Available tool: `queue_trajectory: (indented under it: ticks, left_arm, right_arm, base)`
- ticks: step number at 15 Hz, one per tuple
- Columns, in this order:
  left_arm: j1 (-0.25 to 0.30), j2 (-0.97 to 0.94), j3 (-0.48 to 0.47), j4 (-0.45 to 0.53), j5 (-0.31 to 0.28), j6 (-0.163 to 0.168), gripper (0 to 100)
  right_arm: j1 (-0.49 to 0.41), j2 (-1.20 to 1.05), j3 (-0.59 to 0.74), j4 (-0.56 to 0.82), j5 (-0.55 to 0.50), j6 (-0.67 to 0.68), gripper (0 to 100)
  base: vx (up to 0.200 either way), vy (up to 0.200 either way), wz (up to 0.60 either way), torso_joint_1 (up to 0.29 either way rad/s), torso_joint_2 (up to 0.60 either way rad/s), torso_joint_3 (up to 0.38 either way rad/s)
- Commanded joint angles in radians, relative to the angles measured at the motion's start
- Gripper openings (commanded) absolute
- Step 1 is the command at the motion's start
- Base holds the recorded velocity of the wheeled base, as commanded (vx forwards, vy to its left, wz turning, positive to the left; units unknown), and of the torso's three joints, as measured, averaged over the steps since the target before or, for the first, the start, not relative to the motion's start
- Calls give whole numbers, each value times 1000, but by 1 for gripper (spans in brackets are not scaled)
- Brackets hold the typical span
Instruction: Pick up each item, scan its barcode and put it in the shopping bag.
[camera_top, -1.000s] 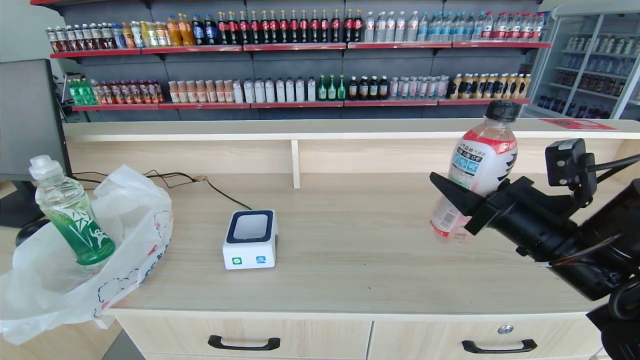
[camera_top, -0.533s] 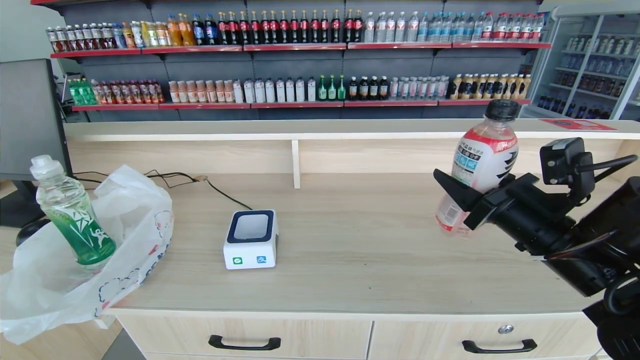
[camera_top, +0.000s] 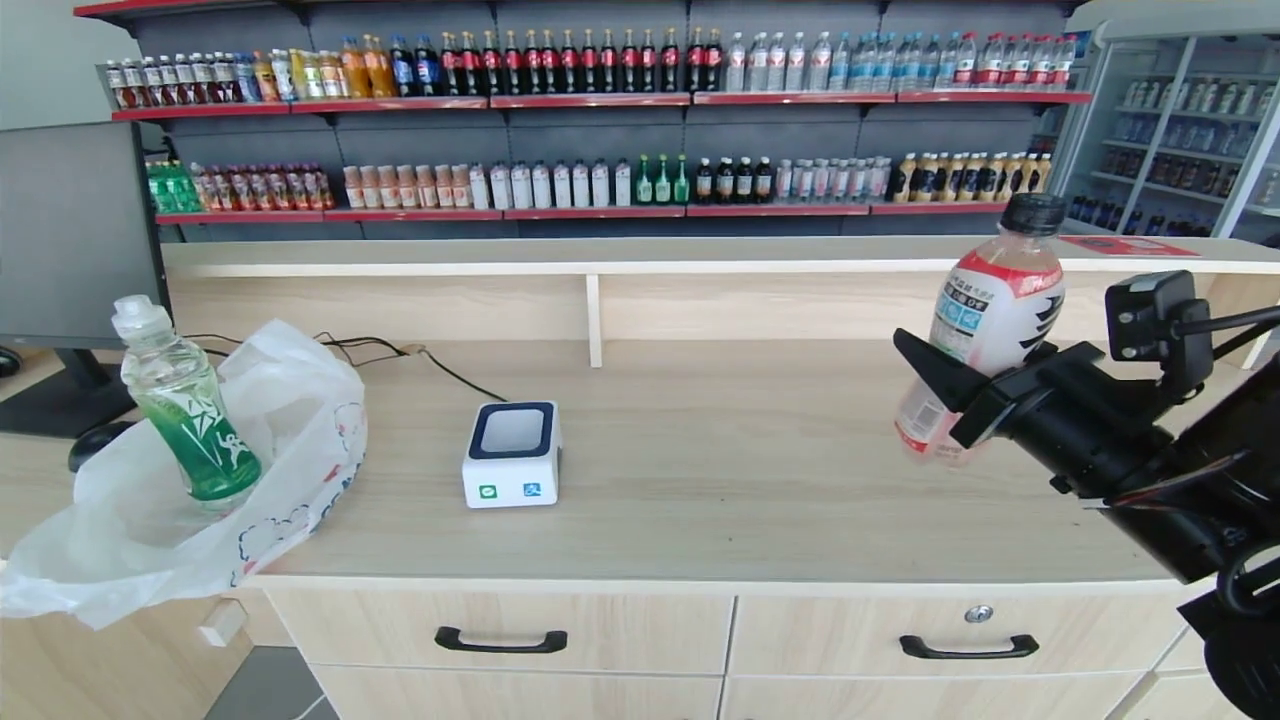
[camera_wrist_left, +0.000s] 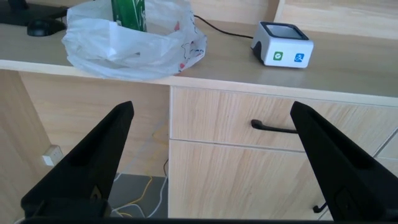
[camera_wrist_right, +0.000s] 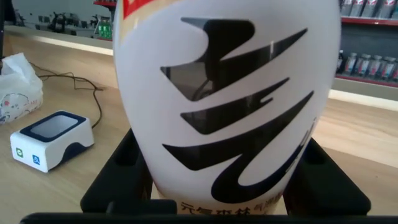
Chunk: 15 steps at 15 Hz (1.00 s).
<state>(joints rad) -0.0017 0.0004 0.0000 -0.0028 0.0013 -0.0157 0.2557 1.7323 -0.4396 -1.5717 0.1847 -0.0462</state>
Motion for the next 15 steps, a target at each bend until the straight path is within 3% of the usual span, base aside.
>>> queue_trajectory:
  ticks: [1,15]
  left_arm:
    - [0,0,0,0,0,0,100]
    - [0,0,0,0,2,-4,100]
  right_arm:
    - [0,1,-1,1,-1,0,0]
    - [19,-25,2,1,-1,0,0]
  base:
    - [0,200,0,17,2,7]
    - [0,200,0,7,4,2]
